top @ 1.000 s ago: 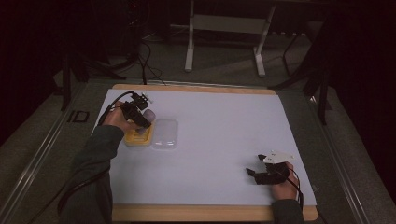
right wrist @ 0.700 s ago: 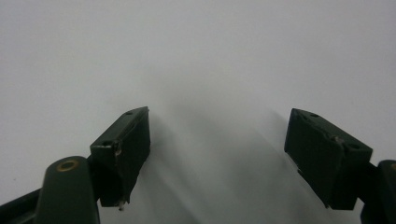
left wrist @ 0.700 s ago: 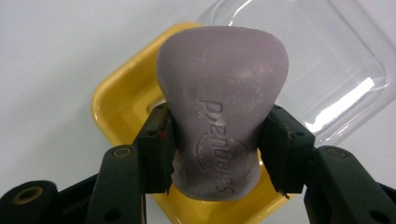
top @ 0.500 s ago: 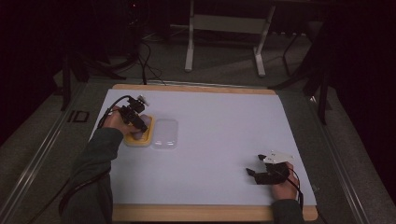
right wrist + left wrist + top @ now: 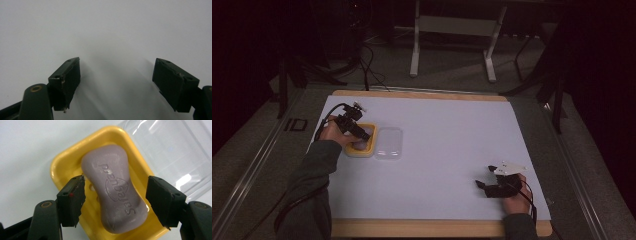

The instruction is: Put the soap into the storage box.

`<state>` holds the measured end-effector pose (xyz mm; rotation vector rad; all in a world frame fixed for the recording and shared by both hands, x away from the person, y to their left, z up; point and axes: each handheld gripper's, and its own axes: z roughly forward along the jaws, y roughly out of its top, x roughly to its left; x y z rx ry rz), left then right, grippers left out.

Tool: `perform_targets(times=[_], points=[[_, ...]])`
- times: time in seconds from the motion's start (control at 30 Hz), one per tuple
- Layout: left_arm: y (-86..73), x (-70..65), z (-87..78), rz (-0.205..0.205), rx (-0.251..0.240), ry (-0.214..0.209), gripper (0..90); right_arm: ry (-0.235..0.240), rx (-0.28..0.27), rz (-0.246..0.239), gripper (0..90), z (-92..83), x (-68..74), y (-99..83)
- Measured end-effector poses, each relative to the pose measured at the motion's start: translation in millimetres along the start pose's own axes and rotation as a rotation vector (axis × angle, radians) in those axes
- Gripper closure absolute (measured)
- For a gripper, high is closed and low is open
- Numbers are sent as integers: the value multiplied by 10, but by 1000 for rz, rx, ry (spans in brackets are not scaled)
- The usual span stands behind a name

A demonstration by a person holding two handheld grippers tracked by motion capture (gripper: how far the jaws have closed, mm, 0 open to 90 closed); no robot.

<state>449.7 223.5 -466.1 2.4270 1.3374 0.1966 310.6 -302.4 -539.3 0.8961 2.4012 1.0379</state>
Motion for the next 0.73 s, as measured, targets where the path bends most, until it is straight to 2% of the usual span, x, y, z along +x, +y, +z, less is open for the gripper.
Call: perform_targets(times=[0.13,0.3,0.5,0.73], points=[[-8,-10,-73,3,-31,-7,324,0,0,0,220,0,-1,0],[-21,-14,-115,10,-40,-5,317,-1,-1,0,221,0,0,0],[-67,7,-189,0,-56,-6,317,0,1,-1,220,0,-2,0],[-154,-88,-323,28,-145,-1,317,1,1,0,218,2,-5,0]])
